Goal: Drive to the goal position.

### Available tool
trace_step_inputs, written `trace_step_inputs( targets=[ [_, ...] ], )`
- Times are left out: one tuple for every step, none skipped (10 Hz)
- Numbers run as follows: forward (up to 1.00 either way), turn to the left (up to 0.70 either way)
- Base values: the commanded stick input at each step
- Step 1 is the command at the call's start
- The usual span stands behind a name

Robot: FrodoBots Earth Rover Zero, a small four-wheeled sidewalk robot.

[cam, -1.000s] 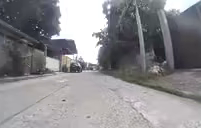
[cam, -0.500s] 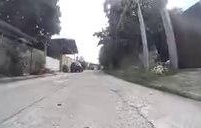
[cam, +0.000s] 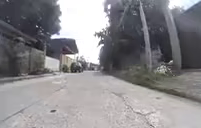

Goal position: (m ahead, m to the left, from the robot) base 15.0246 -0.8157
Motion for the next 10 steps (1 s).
trace_step_inputs(
  targets=[
    [0.50,0.00],
    [0.50,0.00],
    [0.50,0.00],
    [0.50,0.00],
    [0.50,0.00],
    [0.50,0.00],
    [0.50,0.00],
    [0.50,0.00],
    [0.50,0.00],
    [0.50,0.00]
  ],
)
